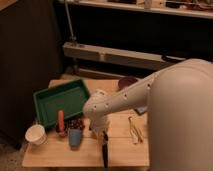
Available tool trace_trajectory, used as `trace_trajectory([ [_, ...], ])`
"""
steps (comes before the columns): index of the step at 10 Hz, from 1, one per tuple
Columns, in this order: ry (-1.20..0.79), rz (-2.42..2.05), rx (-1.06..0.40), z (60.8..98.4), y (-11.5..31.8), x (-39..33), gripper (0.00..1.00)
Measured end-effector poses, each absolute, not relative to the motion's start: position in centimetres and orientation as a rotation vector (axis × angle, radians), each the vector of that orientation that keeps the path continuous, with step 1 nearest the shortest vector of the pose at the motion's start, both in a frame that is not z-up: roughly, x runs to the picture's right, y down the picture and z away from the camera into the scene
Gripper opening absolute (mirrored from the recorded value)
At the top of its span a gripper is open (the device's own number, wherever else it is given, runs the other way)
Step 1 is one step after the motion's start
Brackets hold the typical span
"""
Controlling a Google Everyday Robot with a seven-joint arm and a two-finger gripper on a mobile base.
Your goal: Place brush in tray
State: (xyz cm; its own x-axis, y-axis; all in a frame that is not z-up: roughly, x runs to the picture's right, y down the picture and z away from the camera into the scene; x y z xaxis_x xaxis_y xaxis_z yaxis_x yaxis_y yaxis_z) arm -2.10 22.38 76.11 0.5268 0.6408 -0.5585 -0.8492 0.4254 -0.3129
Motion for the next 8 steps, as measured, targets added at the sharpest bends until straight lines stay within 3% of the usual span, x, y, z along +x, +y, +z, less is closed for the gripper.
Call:
trace_trajectory([
  [5,0.228,0.981,-0.548,69.0,18.6,-0.8,0.00],
  [8,0.165,0.956,-0.567,68.4,15.9,-0.7,0.00],
])
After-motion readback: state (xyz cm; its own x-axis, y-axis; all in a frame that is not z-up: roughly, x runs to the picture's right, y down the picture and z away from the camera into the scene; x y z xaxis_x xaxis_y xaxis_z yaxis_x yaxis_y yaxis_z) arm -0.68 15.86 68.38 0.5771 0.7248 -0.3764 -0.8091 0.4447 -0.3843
